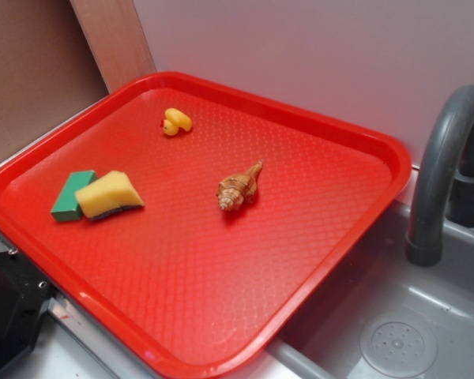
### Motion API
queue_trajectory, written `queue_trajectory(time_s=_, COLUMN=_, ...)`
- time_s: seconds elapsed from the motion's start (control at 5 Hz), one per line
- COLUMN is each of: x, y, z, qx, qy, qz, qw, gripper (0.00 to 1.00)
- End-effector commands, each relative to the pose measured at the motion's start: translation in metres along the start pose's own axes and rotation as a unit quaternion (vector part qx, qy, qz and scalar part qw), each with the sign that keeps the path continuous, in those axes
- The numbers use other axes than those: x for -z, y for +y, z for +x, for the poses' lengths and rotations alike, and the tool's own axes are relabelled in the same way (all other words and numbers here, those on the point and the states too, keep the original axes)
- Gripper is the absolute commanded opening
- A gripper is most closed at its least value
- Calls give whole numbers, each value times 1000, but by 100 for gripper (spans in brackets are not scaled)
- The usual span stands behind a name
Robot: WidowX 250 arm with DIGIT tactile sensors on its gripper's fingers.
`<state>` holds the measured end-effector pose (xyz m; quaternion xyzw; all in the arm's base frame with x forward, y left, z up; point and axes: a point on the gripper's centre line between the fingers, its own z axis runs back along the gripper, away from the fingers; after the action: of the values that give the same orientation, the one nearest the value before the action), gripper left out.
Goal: Grab the shell.
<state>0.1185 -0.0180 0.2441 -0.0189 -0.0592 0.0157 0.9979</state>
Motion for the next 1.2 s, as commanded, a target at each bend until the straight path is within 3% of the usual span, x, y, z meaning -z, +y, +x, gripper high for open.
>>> queue_trajectory(time_s=0.0, x=0, y=0, z=0, qx=0, qy=0, qz=0, qw=1000, gripper=100)
queue_trajectory(time_s=0.2, x=-3, y=-1, z=1, qx=-6, qy=-10, qz=-3, qw=1000, gripper=100)
queue_trajectory(time_s=0.4, x=0, y=-3, z=2, qx=-5, qy=-5, qz=-24, qw=1000, gripper=100)
queue_trajectory(time_s=0.6, x=1, y=-15, z=20, qx=-18, qy=-19, qz=-28, qw=999, gripper=100)
queue_trajectory(time_s=0.8, x=15, y=-25, z=55, qx=-79, qy=-9, qz=-76, qw=994, gripper=100)
queue_trajectory(time_s=1.0, x=34, y=-36, z=75, qx=-113, qy=-3, qz=-93, qw=989, gripper=100)
